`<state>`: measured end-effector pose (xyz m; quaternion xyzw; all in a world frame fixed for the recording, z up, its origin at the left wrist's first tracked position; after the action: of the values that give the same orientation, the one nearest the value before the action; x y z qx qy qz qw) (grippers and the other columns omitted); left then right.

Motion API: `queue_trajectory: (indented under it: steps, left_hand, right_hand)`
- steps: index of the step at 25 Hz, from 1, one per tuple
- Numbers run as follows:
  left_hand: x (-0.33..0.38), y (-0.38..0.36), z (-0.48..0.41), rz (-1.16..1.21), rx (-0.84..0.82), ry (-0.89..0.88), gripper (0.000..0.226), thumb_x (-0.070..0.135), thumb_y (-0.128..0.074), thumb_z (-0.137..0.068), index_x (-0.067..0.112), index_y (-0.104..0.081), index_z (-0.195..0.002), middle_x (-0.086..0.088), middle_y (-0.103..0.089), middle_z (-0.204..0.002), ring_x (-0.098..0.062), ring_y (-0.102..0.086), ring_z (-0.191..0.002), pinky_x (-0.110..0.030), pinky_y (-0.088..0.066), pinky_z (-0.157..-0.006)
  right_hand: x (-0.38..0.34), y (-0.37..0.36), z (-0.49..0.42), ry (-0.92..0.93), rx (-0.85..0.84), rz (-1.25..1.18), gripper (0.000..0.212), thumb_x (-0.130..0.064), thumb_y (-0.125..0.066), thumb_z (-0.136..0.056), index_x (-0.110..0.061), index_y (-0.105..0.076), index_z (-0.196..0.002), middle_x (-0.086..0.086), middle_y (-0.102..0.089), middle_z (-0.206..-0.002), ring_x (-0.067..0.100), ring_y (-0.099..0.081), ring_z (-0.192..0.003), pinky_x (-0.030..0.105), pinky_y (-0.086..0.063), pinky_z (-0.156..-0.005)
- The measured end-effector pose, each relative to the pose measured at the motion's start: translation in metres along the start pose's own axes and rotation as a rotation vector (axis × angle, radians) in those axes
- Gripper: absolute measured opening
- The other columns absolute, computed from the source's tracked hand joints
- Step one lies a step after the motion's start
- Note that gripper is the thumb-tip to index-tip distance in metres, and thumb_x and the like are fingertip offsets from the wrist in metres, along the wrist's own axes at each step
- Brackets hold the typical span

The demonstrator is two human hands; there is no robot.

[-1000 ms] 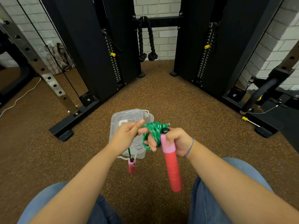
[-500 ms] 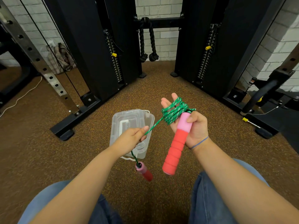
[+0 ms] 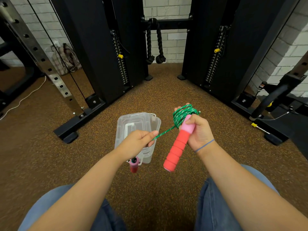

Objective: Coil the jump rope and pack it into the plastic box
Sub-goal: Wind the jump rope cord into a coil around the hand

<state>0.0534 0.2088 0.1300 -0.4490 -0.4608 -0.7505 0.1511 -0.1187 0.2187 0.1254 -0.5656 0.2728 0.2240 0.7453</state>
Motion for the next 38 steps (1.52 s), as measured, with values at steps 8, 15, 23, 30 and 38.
queue_trajectory:
  steps: [8,15,23,30,38]
  left_hand:
    - [0.007,-0.001,0.004,0.014,-0.001,-0.064,0.047,0.042,-0.042,-0.093,0.018,-0.045,-0.053,0.006,-0.026,-0.047,-0.006,-0.023,-0.042,-0.016,-0.023,-0.043]
    - [0.005,-0.004,0.006,0.026,-0.016,-0.091,0.045,0.049,-0.045,-0.087,0.023,-0.049,-0.051,-0.006,-0.030,-0.051,-0.018,-0.027,-0.048,-0.027,-0.024,-0.048]
    - [0.003,-0.002,0.006,0.037,0.005,-0.085,0.046,0.042,-0.047,-0.091,0.021,-0.049,-0.050,0.000,-0.030,-0.046,-0.015,-0.026,-0.044,-0.023,-0.023,-0.045]
    - [0.005,0.003,0.006,-0.022,0.099,-0.115,0.049,0.042,-0.051,-0.089,0.021,-0.046,-0.045,0.003,-0.034,-0.042,-0.017,-0.032,-0.045,-0.023,-0.030,-0.047]
    - [0.019,0.019,0.005,-0.174,0.417,-0.307,0.048,0.039,-0.057,-0.085,0.022,-0.043,-0.042,0.002,-0.043,-0.049,-0.011,-0.045,-0.059,-0.014,-0.033,-0.059]
  right_hand:
    - [0.017,-0.019,0.012,-0.046,-0.130,0.504,0.036,0.024,-0.047,-0.071,-0.011,-0.047,-0.066,-0.008,-0.054,-0.049,-0.004,-0.050,-0.040,0.013,-0.041,-0.043]
    - [0.051,-0.016,0.011,-0.088,-0.322,1.286,0.023,0.008,-0.061,-0.069,-0.009,-0.049,-0.061,-0.001,-0.043,-0.051,0.013,-0.038,-0.049,0.022,-0.032,-0.049]
    - [0.058,-0.021,0.017,-0.012,-0.456,1.765,0.038,-0.007,-0.069,-0.069,-0.017,-0.036,-0.052,-0.005,-0.037,-0.052,0.011,-0.034,-0.048,0.022,-0.029,-0.046]
    - [0.065,-0.021,0.024,-0.096,-0.585,1.866,0.033,-0.010,-0.070,-0.068,-0.014,-0.041,-0.054,0.000,-0.040,-0.054,0.016,-0.037,-0.050,0.029,-0.033,-0.048]
    - [0.073,-0.030,0.049,-0.450,-0.870,1.289,0.044,0.014,-0.051,-0.070,-0.018,-0.069,-0.092,-0.012,-0.068,-0.072,-0.001,-0.049,-0.046,0.014,-0.040,-0.043]
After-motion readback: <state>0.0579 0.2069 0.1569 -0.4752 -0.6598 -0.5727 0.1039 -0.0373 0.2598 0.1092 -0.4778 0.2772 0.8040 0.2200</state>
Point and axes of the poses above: each hand's wrist, its own z-axis away from the middle knuckle, its own y-axis out of the back of the hand, x = y × z, the point moved 7 cm from there along -z, towards the middle knuckle
